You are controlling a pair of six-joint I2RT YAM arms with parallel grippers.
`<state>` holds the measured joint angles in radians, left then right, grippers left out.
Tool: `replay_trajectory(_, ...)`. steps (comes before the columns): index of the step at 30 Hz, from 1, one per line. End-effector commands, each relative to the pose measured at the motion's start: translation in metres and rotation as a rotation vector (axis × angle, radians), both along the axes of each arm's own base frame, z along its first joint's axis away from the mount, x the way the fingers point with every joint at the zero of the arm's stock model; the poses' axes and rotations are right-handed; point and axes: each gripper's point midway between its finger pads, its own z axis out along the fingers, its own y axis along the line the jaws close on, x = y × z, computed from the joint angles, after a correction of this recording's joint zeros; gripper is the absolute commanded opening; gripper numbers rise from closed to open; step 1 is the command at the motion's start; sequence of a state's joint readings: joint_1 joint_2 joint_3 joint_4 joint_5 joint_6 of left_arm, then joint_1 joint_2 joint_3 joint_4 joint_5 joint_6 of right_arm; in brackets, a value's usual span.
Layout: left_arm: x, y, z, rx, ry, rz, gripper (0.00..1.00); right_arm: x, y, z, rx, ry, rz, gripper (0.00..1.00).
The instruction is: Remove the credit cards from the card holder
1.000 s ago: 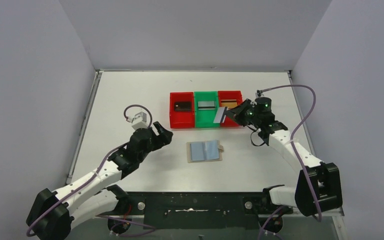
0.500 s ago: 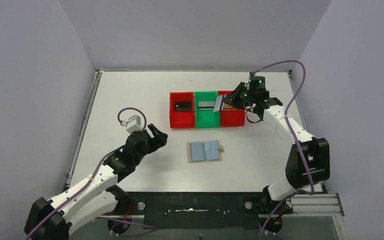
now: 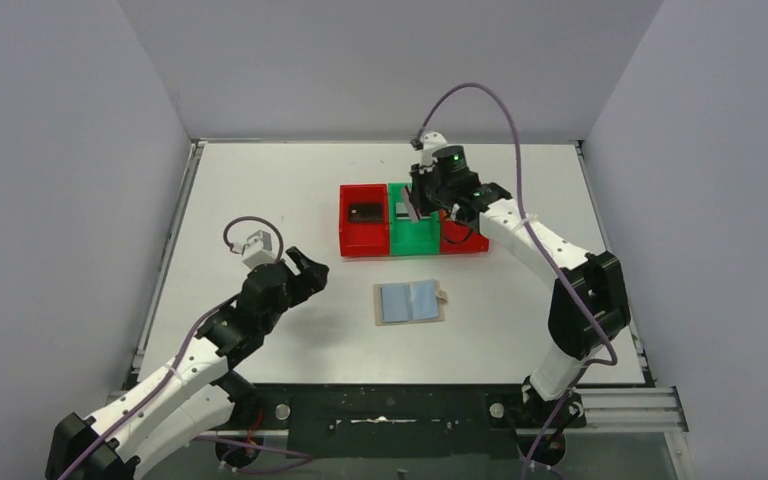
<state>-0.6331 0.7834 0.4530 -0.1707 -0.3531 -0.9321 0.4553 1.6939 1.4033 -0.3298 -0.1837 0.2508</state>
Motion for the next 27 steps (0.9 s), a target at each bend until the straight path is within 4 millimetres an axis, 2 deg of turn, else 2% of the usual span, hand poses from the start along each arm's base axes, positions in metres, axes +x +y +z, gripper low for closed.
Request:
replay_trajectory(1, 0.004, 0.007, 0.014, -0.018, -0.049, 0.039, 0.73, 0.017, -0.006, 0.024, -0.303, -0.337, 0.116, 0.0)
replay_trajectory(6, 0.002, 0.012, 0.014, -0.005, -0.046, 0.047, 0.73, 0.019, -0.012, 0.017, -0.513, -0.466, 0.224, 0.0)
replay_trajectory(10, 0.001, 0.012, 0.011, -0.01, -0.039, 0.045, 0.73, 0.015, -0.003, 0.003, -0.594, -0.476, 0.394, 0.0)
replay_trajectory(20, 0.0, 0.014, 0.012, -0.007, -0.038, 0.054, 0.73, 0.013, 0.012, -0.023, -0.662, -0.526, 0.687, 0.0)
replay_trajectory(27, 0.0, 0.017, 0.01, 0.007, -0.039, 0.057, 0.73, 0.022, 0.008, -0.037, -0.712, -0.569, 0.782, 0.0)
